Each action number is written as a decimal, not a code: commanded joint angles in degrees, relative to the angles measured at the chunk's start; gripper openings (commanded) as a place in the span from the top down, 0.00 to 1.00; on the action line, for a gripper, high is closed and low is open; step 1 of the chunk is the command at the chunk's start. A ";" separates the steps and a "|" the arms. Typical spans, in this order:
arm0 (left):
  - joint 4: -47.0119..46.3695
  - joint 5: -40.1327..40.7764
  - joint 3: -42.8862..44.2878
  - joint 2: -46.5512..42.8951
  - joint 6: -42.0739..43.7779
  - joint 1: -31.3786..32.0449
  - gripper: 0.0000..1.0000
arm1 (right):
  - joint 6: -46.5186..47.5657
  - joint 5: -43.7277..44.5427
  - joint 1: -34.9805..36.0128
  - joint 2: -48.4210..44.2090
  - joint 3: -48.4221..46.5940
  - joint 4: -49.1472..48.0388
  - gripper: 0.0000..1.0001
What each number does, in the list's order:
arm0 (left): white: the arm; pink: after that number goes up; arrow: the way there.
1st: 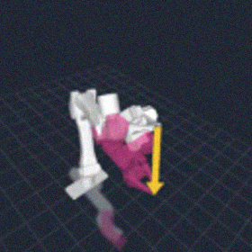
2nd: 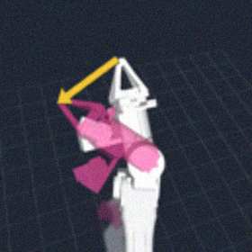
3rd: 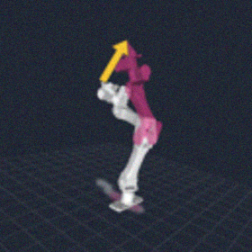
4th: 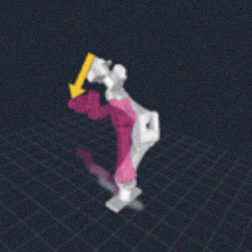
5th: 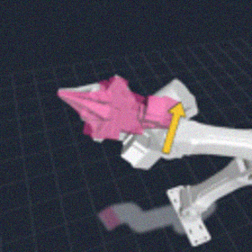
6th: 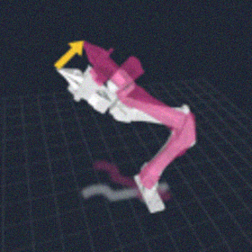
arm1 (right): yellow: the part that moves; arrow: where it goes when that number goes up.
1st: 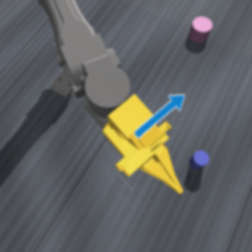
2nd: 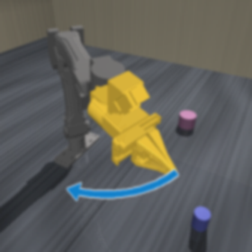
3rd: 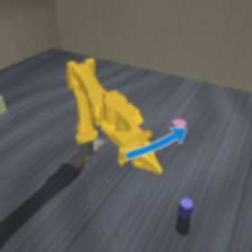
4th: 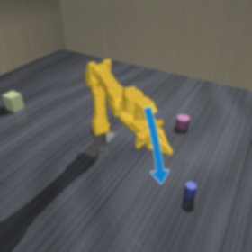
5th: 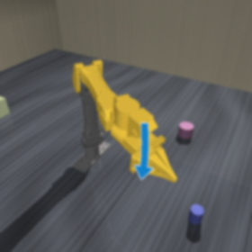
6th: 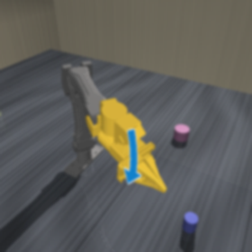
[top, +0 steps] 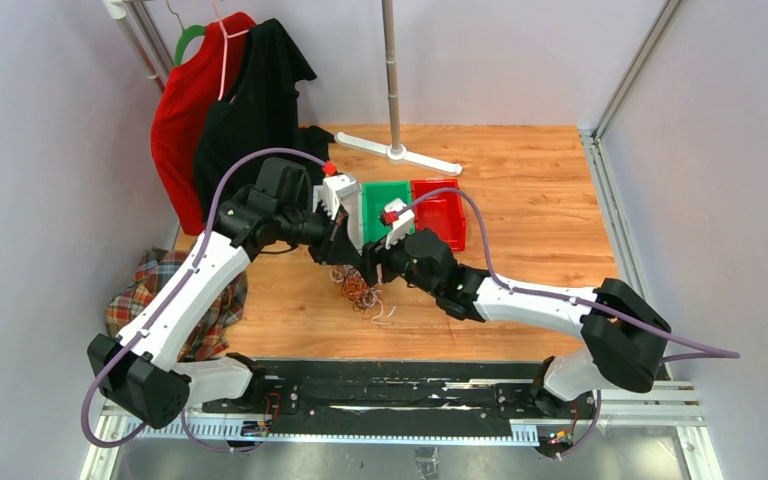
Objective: Untangle the cables
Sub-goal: Untie the cable.
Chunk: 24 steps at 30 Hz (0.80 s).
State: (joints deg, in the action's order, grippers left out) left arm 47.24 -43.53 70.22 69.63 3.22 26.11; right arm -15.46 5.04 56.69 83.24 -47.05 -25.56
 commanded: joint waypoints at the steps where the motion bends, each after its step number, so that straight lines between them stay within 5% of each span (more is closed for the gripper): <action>1: 1.43 -1.17 2.68 -0.72 0.11 0.92 0.99 | -0.60 1.05 2.51 -0.64 2.10 -8.46 0.34; 24: 6.45 -4.02 9.79 -0.12 1.33 1.61 0.99 | -4.61 3.30 3.08 5.94 5.38 -20.16 0.34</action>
State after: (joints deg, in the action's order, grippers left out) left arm 51.72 -43.27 76.86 69.78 4.10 26.76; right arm -19.70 4.82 59.13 86.50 -42.46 -40.34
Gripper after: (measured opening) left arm 0.012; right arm 0.660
